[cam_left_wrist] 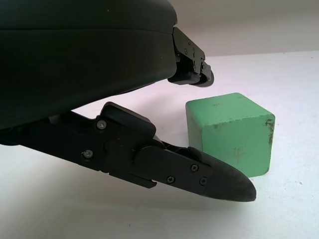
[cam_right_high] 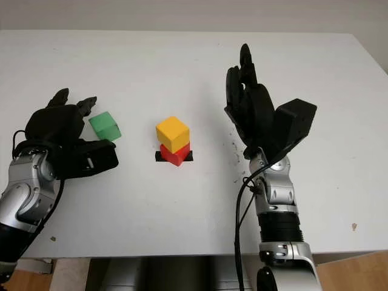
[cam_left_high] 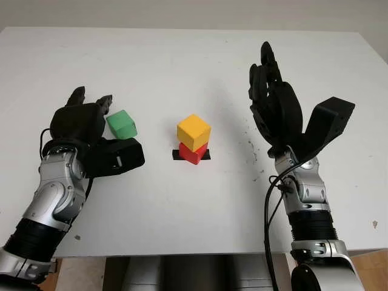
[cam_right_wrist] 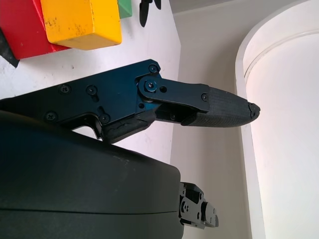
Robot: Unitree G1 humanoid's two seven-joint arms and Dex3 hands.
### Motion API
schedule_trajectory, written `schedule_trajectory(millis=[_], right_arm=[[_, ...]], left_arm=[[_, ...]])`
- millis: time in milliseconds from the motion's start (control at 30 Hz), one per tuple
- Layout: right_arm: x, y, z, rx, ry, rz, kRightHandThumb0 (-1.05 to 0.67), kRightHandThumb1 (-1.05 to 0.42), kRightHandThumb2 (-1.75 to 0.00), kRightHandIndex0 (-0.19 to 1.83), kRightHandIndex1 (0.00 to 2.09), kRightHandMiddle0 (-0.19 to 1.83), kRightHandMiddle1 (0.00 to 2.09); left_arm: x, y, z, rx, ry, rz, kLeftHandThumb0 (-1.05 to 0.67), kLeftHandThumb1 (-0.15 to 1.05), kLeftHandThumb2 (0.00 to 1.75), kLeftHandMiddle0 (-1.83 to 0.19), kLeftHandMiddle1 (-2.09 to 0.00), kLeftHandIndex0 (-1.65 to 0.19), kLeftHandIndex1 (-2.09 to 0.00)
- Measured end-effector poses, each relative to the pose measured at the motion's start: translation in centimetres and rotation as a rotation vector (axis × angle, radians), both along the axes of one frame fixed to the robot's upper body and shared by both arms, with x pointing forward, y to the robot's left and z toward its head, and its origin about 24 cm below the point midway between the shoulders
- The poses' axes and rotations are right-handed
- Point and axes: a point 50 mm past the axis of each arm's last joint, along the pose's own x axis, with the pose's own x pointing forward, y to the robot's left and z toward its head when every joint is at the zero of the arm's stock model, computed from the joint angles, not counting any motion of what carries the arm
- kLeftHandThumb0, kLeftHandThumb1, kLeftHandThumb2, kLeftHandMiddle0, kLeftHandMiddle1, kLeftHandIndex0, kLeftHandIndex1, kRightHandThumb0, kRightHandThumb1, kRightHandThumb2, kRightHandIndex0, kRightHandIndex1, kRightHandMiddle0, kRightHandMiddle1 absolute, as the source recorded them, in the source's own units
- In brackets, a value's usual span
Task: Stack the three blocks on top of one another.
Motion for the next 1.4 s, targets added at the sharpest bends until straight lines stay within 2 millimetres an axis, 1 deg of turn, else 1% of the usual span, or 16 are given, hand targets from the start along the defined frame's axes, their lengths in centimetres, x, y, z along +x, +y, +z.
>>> schedule_trajectory(millis=[33,67,100,133,167,200,267,333,500,600,633,733,767,867,1233,1400], right_arm=[[0.0,-0.02,0.0,-0.001,0.0,-0.001,-0.72,-1.05,-0.59,-0.19,0.0,-0.19,0.0],[0.0,-0.04,0.0,-0.001,0.0,-0.001,-0.72,-1.05,-0.59,-0.19,0.0,-0.19,0.0],[0.0,-0.05,0.01,-0.002,0.0,-0.001,-0.72,-1.05,-0.59,-0.19,0.0,-0.19,0.0],[0.0,-0.05,0.01,-0.003,0.0,-0.001,-0.72,-1.05,-0.59,-0.19,0.0,-0.19,0.0],[0.0,-0.06,0.01,-0.005,0.0,-0.002,-0.73,-1.05,-0.58,-0.19,0.0,-0.19,0.0],[0.0,-0.07,0.01,-0.006,0.0,-0.004,-0.73,-1.05,-0.58,-0.19,0.0,-0.19,0.0],[0.01,-0.09,0.01,-0.007,0.0,-0.007,-0.72,-1.05,-0.58,-0.19,0.0,-0.19,0.0],[0.01,-0.11,0.0,-0.008,0.001,-0.011,-0.72,-1.05,-0.58,-0.19,0.0,-0.19,0.0],[0.01,-0.12,0.0,-0.006,0.001,-0.012,-0.72,-1.05,-0.56,-0.19,0.0,-0.19,0.0],[0.01,-0.13,0.0,-0.002,0.002,-0.011,-0.72,-1.05,-0.56,-0.19,0.0,-0.19,0.0],[0.01,-0.13,0.0,-0.001,0.002,-0.011,-0.72,-1.05,-0.55,-0.19,0.0,-0.19,0.0],[0.02,-0.13,0.0,-0.001,0.002,-0.012,-0.73,-1.05,-0.55,-0.19,0.0,-0.19,0.0],[0.02,-0.13,0.0,-0.001,0.002,-0.012,-0.73,-1.05,-0.55,-0.19,0.0,-0.19,0.0],[0.02,-0.15,0.0,0.0,0.002,-0.013,-0.73,-1.05,-0.55,-0.19,0.0,-0.19,0.0],[0.02,-0.16,0.0,0.005,0.003,-0.013,-0.72,-1.05,-0.54,-0.19,0.0,-0.19,0.0],[0.01,-0.13,0.0,0.004,0.003,-0.008,-0.71,-1.05,-0.55,-0.19,0.0,-0.19,0.0]], left_arm=[[0.02,-0.03,-0.02,0.0,-0.001,-0.002,-0.81,1.05,0.14,-0.01,-0.06,-0.11,-0.6],[0.05,-0.08,-0.05,-0.001,-0.002,-0.005,-0.81,1.05,0.14,-0.02,-0.06,0.02,-0.88],[0.07,-0.13,-0.09,-0.002,-0.003,-0.007,-0.8,1.05,0.14,-0.03,-0.06,0.09,-1.05],[0.09,-0.16,-0.12,-0.002,-0.003,-0.01,-0.79,1.05,0.16,-0.05,-0.06,0.08,-1.03],[0.1,-0.16,-0.14,-0.002,-0.002,-0.011,-0.79,1.05,0.17,-0.06,-0.06,0.05,-0.97],[0.12,-0.16,-0.15,-0.004,-0.001,-0.012,-0.79,1.05,0.17,-0.07,-0.06,-0.02,-0.86],[0.15,-0.17,-0.2,-0.01,0.001,-0.013,-0.79,1.05,0.18,-0.09,-0.06,-0.1,-0.75],[0.18,-0.23,-0.3,-0.02,0.002,-0.016,-0.78,1.05,0.17,-0.1,-0.06,-0.16,-0.72],[0.22,-0.09,-0.23,-0.07,-0.014,-0.022,-0.74,1.05,0.13,-0.13,-0.06,-0.22,-0.71],[0.22,-0.04,-0.17,-0.082,-0.021,-0.025,-0.67,1.05,0.13,-0.16,-0.07,-0.26,-0.72],[0.23,-0.04,-0.17,-0.083,-0.025,-0.027,-0.58,1.05,0.12,-0.19,-0.07,-0.29,-0.77],[0.29,-0.02,-0.24,-0.086,-0.043,-0.034,-0.47,1.05,0.14,-0.25,-0.06,-0.3,-0.93],[0.31,-0.03,-0.27,-0.084,-0.053,-0.038,-0.4,1.05,0.14,-0.29,-0.06,-0.29,-1.03],[0.36,-0.09,-0.22,-0.072,-0.098,-0.054,-0.32,1.05,0.17,-0.33,-0.06,-0.22,-1.21],[0.37,-0.04,-0.16,-0.075,-0.119,-0.06,-0.32,1.05,0.16,-0.32,-0.05,-0.18,-1.3],[0.28,-0.07,0.39,-0.114,-0.08,-0.097,-0.35,1.05,0.16,-0.3,-0.05,-0.16,-1.4]])
